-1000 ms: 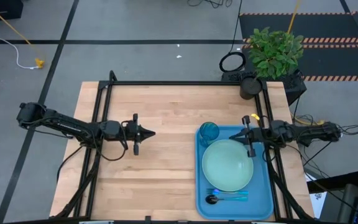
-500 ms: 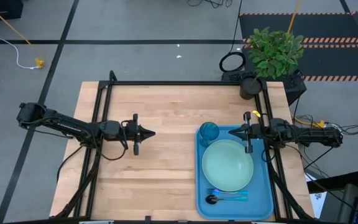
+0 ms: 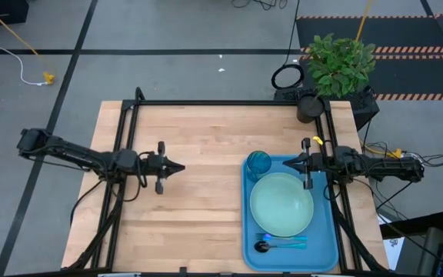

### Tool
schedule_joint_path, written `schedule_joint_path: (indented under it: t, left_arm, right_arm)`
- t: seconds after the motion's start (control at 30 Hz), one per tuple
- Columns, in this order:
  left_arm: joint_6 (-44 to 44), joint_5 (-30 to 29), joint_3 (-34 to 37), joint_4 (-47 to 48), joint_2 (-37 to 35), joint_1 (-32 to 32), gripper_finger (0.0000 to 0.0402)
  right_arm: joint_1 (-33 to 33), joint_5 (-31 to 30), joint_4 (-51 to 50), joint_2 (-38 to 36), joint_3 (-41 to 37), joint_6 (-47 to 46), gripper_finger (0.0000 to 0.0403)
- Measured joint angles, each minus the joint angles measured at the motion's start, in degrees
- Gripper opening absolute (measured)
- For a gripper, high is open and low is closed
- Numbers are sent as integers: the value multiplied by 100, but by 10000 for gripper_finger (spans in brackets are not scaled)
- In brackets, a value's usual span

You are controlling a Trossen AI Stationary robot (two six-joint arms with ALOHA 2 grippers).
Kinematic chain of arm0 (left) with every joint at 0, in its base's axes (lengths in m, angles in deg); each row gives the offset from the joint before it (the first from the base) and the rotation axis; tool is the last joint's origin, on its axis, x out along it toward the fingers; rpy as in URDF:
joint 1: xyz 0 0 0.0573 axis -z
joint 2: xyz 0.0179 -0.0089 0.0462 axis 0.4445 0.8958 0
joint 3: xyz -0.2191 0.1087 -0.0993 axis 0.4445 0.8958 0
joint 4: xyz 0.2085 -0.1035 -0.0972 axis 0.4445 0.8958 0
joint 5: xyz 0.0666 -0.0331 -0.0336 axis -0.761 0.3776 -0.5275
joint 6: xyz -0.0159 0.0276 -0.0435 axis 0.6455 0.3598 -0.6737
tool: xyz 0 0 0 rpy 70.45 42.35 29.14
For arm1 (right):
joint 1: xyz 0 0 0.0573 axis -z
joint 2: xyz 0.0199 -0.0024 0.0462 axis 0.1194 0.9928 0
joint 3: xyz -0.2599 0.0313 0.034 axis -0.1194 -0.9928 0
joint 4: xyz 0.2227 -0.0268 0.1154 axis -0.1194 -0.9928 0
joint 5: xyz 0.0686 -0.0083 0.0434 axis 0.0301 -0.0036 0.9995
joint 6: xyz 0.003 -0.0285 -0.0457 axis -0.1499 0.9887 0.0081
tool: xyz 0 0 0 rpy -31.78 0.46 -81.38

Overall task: Pick and place plate/cup/fork/spoon on tray
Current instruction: Return to Home Position

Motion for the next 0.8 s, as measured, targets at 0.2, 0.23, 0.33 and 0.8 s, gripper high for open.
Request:
schedule_joint_path:
  t: [0.2, 0.23, 0.33, 0.8]
  left_arm:
    - [99, 18, 452, -570, -354, -41, 24]
    - [116, 22, 513, -568, -430, -41, 24]
    - [131, 26, 664, -560, -634, -41, 24]
    - [254, 28, 771, 52, -1680, -41, 23]
  right_arm:
    - [0, -3, 9, 1, 0, 11, 0]
    - [0, -3, 9, 1, 0, 12, 0]
    - [0, -3, 9, 1, 0, 15, 0]
    - [0, -6, 13, 1, -1, 20, 0]
